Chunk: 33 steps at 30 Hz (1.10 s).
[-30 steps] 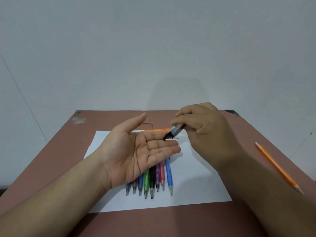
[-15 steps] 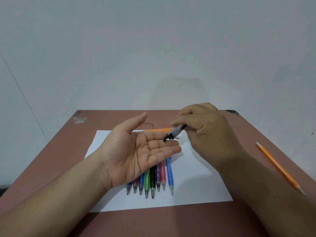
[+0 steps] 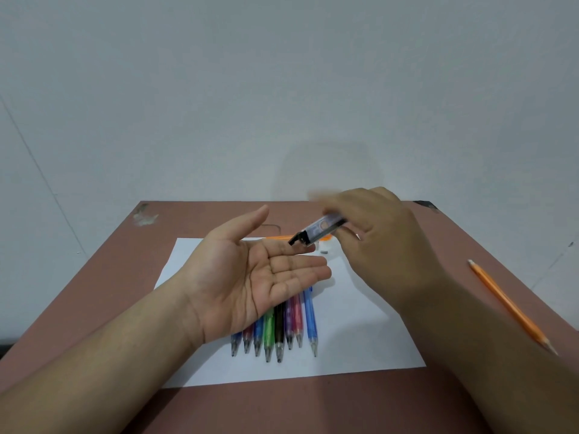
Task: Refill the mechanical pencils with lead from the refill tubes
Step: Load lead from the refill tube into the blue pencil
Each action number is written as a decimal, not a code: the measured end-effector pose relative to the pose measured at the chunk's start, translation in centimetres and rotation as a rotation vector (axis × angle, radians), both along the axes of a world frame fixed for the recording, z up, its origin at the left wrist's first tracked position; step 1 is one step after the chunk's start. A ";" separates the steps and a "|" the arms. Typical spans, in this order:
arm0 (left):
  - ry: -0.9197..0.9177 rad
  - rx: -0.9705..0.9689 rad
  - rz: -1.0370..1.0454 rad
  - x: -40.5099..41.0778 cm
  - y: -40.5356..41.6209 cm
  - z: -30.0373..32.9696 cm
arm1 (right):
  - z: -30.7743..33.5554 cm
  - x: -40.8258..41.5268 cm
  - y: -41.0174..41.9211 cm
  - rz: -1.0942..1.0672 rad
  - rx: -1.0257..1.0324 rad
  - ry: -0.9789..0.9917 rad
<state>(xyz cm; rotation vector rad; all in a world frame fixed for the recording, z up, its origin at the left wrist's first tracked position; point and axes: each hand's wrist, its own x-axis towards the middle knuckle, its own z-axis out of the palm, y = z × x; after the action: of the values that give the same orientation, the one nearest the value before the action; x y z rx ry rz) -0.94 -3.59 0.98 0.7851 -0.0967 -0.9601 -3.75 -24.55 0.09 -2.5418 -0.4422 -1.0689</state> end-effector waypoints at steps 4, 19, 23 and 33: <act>-0.005 0.022 0.014 0.0 -0.1 0.1 | 0.1 -0.1 0.2 0.006 0.029 0.027; 0.004 0.040 0.018 -0.1 0.0 0.2 | 0.2 -0.2 0.3 -0.005 0.047 0.045; 0.007 0.039 0.020 -0.1 0.0 0.2 | 0.4 -0.4 0.5 -0.004 0.003 0.032; 0.011 0.046 0.020 0.0 0.0 0.1 | -0.1 -0.1 -0.2 -0.037 -0.054 -0.011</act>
<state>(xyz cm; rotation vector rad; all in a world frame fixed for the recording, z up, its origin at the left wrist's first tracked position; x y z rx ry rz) -0.93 -3.59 1.07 0.8220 -0.0569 -0.9504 -3.84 -24.71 0.02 -2.6015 -0.4341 -1.0989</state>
